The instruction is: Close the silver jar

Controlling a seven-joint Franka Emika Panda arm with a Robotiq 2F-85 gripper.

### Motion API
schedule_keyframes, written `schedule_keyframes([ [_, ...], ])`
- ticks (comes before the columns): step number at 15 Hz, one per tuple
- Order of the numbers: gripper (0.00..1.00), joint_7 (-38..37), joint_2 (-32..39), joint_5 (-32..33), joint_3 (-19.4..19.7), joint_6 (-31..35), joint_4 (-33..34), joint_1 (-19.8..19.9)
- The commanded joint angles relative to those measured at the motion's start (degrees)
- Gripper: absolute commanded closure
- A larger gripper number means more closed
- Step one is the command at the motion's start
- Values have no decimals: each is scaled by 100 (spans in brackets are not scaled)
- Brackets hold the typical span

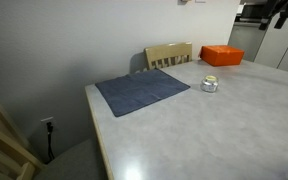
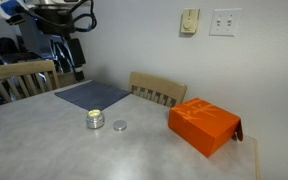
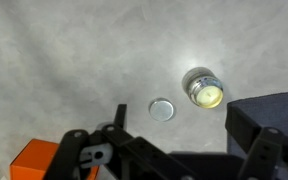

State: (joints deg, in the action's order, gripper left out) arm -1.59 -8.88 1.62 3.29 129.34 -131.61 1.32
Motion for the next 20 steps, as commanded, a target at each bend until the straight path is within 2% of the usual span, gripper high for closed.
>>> schedule_keyframes([
  [1, 0, 826, 93, -705, 134, 140, -19, -12],
  [3, 0, 1411, 265, -1184, 198, 221, 118, -35],
  [6, 0, 1702, 644, -1327, 181, 397, 424, -11],
  [12, 0, 1261, 2085, -1034, -87, 345, 1530, -27],
  [15, 0, 1043, 2869, -1204, -200, 840, 2020, 38],
  [16, 0, 1106, 2334, -1094, -224, 605, 1596, 51],
  [20, 0, 811, 2922, -1065, -233, 865, 1986, 25],
])
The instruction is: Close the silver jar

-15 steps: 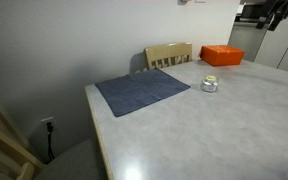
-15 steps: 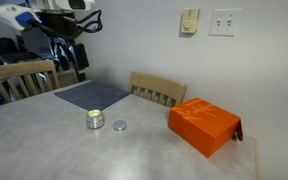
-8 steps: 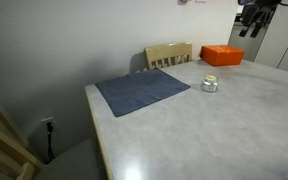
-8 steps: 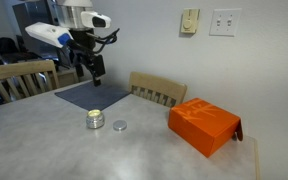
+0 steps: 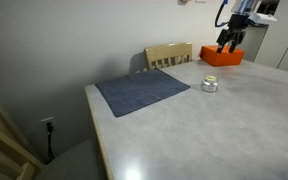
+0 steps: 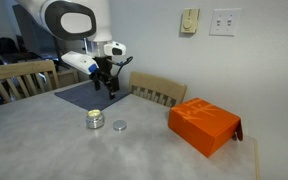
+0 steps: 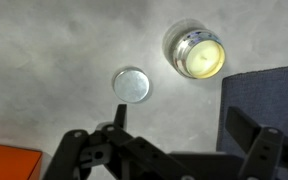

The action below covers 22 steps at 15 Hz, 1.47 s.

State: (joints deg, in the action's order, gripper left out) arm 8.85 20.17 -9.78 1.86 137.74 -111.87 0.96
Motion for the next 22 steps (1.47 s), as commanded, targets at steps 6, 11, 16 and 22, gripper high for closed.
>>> schedule_keyframes([
  [6, 0, -1921, 435, -160, -78, 107, 379, -86],
  [11, 0, -2510, 781, -140, 41, -286, 961, 20],
  [16, 0, -2840, 1470, 48, 246, -836, 1702, -4],
  [22, 0, -2520, 2308, 112, 192, -1340, 2555, 21],
])
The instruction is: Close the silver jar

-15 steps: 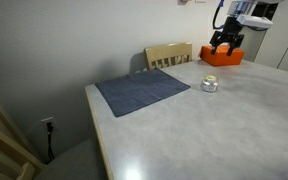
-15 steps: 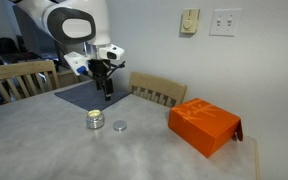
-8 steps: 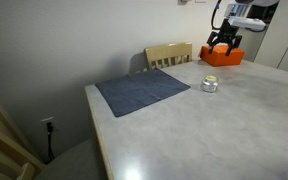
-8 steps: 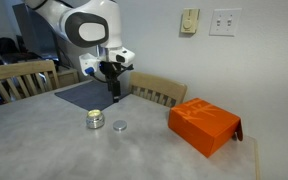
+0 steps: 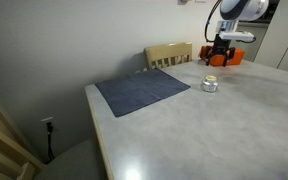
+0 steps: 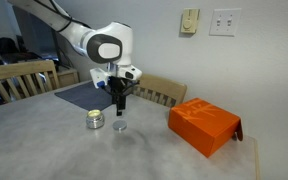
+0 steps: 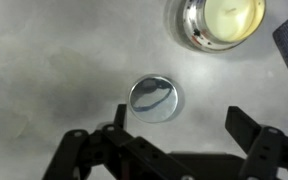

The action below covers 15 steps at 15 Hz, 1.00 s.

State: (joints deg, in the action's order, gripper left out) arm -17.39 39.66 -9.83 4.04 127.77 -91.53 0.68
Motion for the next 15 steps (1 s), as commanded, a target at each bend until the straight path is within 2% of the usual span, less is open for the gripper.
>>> schedule_keyframes([
  [1, 0, 5, 132, 39, -22, -51, 142, 18],
  [5, 0, 5, 331, 71, -22, -128, 390, 16],
  [8, 0, -427, 430, 167, 135, 139, 347, -131],
  [15, 0, -584, 662, 52, 110, 737, 226, -86],
])
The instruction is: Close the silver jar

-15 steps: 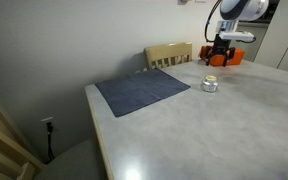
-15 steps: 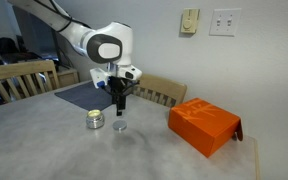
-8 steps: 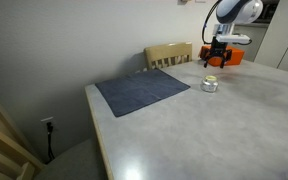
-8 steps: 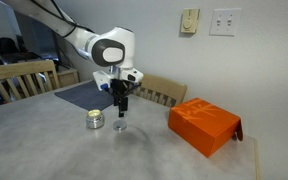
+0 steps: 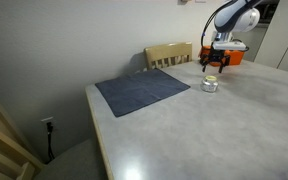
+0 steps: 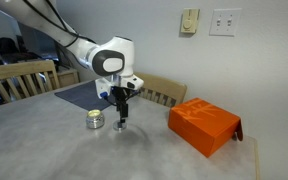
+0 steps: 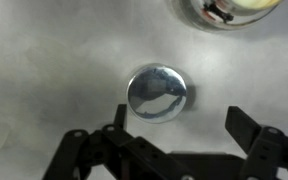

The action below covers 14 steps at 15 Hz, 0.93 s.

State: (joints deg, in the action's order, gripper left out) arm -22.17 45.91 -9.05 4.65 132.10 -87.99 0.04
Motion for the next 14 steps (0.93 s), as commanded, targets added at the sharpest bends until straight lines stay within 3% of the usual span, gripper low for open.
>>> schedule_keyframes([
  [1, 0, -107, 61, -28, 51, 377, -141, -17],
  [14, 0, -1042, 174, -26, 358, 1287, -677, -299],
])
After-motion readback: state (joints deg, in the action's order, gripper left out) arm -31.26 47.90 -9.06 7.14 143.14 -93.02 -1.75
